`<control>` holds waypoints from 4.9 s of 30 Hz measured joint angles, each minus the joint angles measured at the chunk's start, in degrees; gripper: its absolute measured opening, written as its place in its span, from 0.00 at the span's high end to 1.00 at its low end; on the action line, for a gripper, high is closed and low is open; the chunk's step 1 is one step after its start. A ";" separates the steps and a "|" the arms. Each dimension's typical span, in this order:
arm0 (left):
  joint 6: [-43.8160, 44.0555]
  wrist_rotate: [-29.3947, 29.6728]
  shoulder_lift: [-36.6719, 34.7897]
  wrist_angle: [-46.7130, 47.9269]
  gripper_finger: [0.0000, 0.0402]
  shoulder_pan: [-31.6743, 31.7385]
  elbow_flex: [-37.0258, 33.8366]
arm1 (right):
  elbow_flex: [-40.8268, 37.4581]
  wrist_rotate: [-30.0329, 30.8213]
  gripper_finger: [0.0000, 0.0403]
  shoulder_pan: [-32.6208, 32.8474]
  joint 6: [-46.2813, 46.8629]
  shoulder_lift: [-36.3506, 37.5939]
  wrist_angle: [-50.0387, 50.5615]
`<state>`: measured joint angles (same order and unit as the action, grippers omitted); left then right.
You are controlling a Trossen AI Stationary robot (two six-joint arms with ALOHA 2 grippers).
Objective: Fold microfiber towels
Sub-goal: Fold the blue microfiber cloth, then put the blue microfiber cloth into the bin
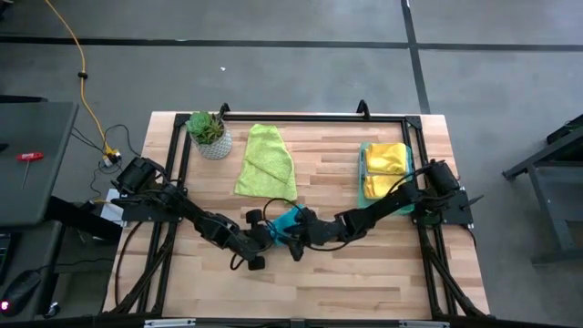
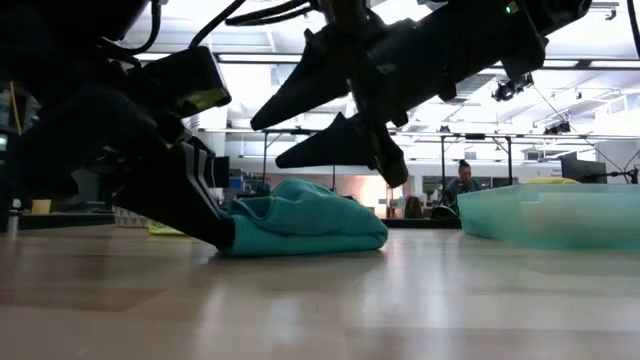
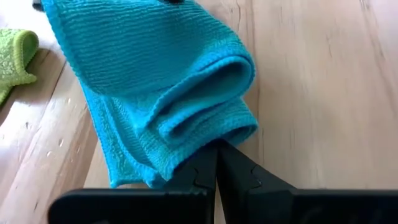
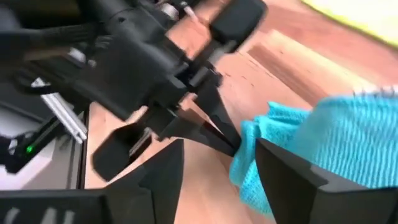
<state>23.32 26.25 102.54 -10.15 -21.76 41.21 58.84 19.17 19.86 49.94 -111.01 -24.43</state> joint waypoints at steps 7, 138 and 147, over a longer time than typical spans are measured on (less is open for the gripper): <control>1.59 -0.47 -4.30 8.94 1.00 -0.92 0.00 | -0.04 2.85 0.50 -0.11 -12.55 6.60 9.52; 0.32 -0.95 -13.82 21.30 1.00 2.33 2.01 | -3.99 -10.12 0.99 -10.68 -6.44 7.03 35.31; -2.94 14.87 -27.68 22.09 1.00 -1.10 2.06 | -3.98 2.74 0.99 -6.43 7.40 21.80 68.74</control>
<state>20.38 41.12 74.87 11.94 -22.86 43.27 54.86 21.91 13.43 57.33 -89.21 44.31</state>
